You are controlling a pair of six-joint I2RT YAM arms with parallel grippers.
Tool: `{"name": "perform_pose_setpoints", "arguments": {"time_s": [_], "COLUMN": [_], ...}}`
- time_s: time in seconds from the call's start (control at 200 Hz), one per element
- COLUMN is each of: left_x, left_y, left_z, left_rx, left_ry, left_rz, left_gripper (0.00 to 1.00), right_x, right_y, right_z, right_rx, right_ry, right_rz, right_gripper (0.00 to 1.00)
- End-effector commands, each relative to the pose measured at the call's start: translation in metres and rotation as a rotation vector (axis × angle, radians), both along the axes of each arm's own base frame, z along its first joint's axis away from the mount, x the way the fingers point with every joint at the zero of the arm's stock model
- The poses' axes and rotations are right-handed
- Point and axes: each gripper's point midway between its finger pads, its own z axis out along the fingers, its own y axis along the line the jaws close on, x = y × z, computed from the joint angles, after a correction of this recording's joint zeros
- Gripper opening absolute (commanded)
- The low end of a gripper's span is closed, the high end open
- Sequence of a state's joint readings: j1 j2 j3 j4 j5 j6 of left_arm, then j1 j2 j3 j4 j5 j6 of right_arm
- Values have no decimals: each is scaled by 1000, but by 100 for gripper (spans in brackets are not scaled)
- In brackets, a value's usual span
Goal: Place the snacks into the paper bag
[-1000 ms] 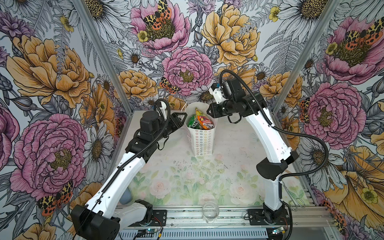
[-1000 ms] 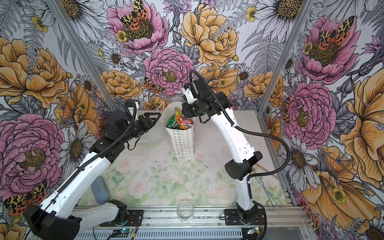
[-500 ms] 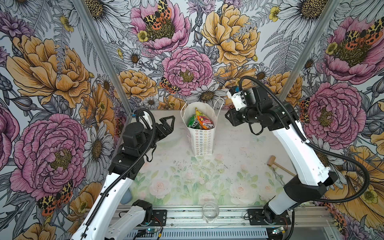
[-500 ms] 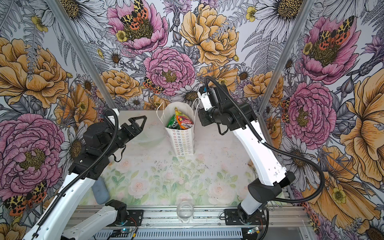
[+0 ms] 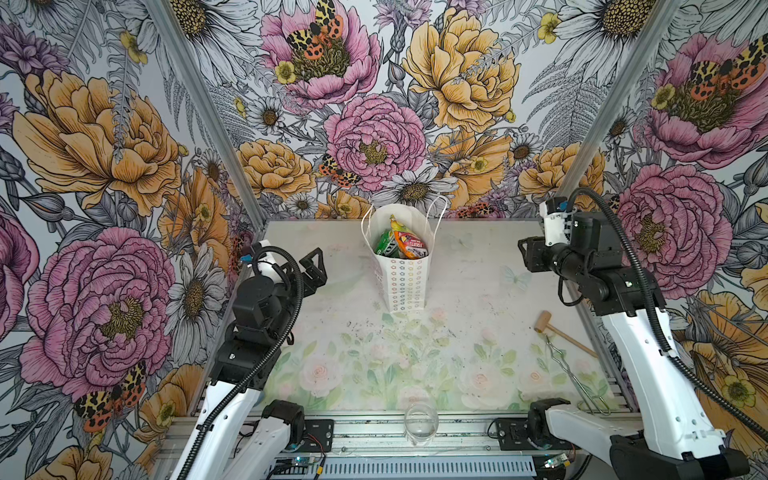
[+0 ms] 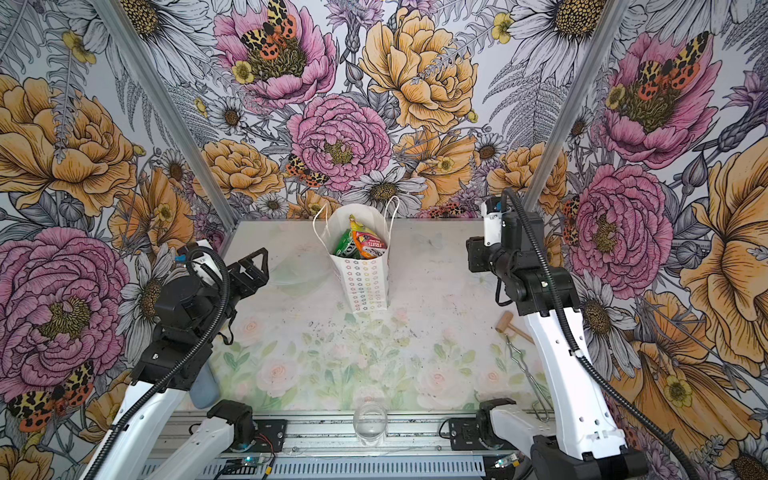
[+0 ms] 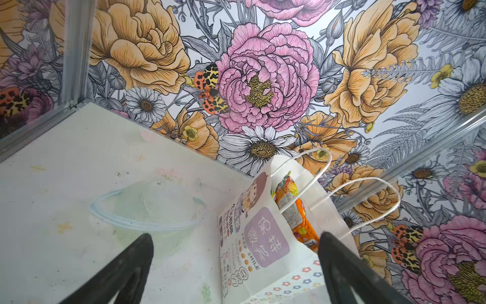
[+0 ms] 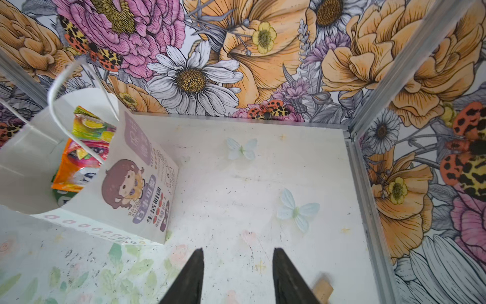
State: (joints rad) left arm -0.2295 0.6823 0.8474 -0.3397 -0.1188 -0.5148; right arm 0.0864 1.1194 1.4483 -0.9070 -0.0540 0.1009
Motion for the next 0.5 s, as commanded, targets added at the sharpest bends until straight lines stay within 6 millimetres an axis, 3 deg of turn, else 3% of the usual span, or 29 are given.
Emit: {"name": "perform_pose_setpoints", "arguments": {"time_s": [0.0, 0.4, 0.495], "left_x": [4, 14, 17], "left_y": [11, 40, 44], "left_z": [3, -40, -51], "left_rx": [111, 226, 228], "left_ry": [-81, -70, -63], "left_rz": [45, 119, 121], "left_gripper": [99, 99, 99], "right_x": [14, 50, 53], "right_y": [-7, -52, -52], "right_z": [-4, -94, -121], "right_rx": [16, 27, 12], "right_ry": [-70, -236, -292], "right_rz": [15, -161, -147], "right_gripper": [45, 45, 45]}}
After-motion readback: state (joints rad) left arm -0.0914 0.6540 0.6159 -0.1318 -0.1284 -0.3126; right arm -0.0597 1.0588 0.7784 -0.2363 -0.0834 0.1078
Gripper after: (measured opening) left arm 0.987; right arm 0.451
